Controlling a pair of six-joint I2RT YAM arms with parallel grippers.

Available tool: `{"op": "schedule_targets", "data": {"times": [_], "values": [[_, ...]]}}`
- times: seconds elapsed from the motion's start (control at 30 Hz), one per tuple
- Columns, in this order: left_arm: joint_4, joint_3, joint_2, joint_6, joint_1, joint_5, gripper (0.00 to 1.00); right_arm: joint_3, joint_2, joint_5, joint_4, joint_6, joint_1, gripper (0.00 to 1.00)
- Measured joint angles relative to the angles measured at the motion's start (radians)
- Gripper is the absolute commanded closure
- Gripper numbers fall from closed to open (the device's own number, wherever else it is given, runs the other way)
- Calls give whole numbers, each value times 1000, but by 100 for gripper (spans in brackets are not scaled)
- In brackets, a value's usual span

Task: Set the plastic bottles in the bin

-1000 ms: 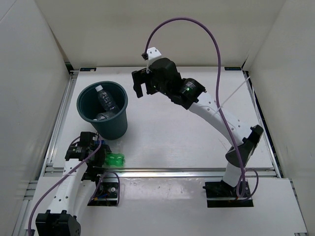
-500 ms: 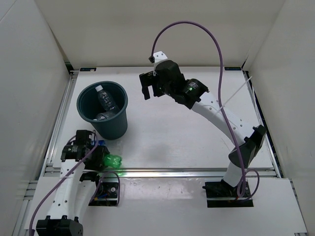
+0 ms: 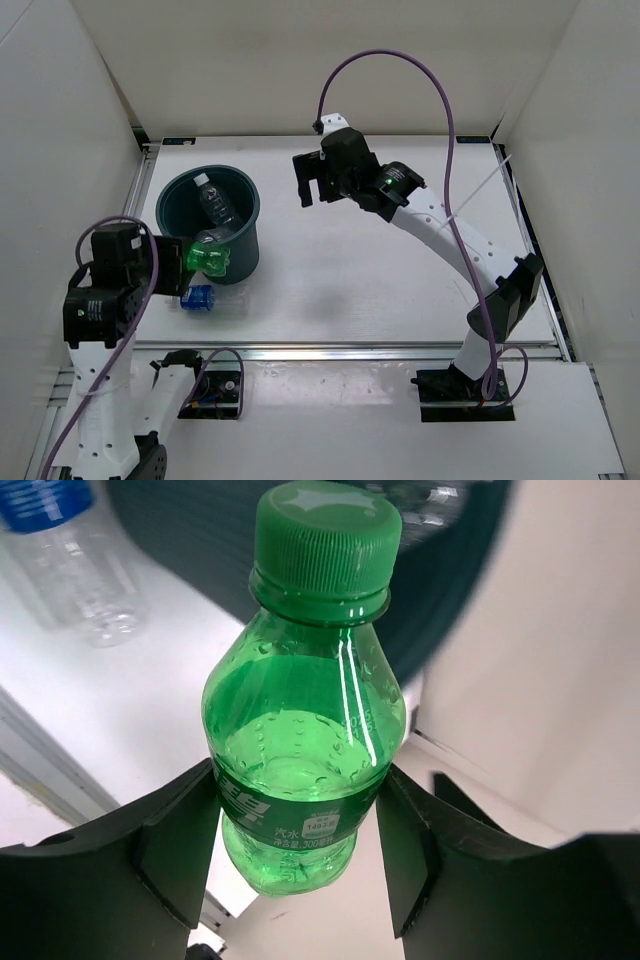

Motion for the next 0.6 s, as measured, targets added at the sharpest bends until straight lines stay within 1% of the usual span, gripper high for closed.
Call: {"op": "schedule_targets", "data": {"times": [0.1, 0.2, 0.27, 0.33, 0.37, 0.4, 0.47, 0.5, 0.53, 0.6], "values": [[-21, 143, 77, 34, 0, -10, 57, 0, 0, 0, -1, 4, 0, 0], [-13, 322, 192, 136, 0, -56, 57, 0, 0, 0, -7, 6, 0, 0], [37, 394, 251, 225, 0, -106, 55, 0, 0, 0, -14, 8, 0, 0], [121, 400, 285, 316, 0, -162, 46, 0, 0, 0, -25, 13, 0, 0], [158, 388, 297, 357, 0, -186, 41, 0, 0, 0, -30, 15, 0, 0], [199, 365, 306, 395, 0, -205, 37, 0, 0, 0, -34, 18, 0, 0], [261, 313, 326, 453, 0, -231, 22, 0, 0, 0, -42, 22, 0, 0], [278, 291, 340, 477, -2, -239, 13, 0, 0, 0, -46, 23, 0, 0], [290, 272, 359, 497, -7, -249, 0, 0, 0, 1, -50, 23, 0, 0], [302, 246, 387, 525, -22, -259, 0, -2, 0, 3, -51, 23, -2, 0]]}}
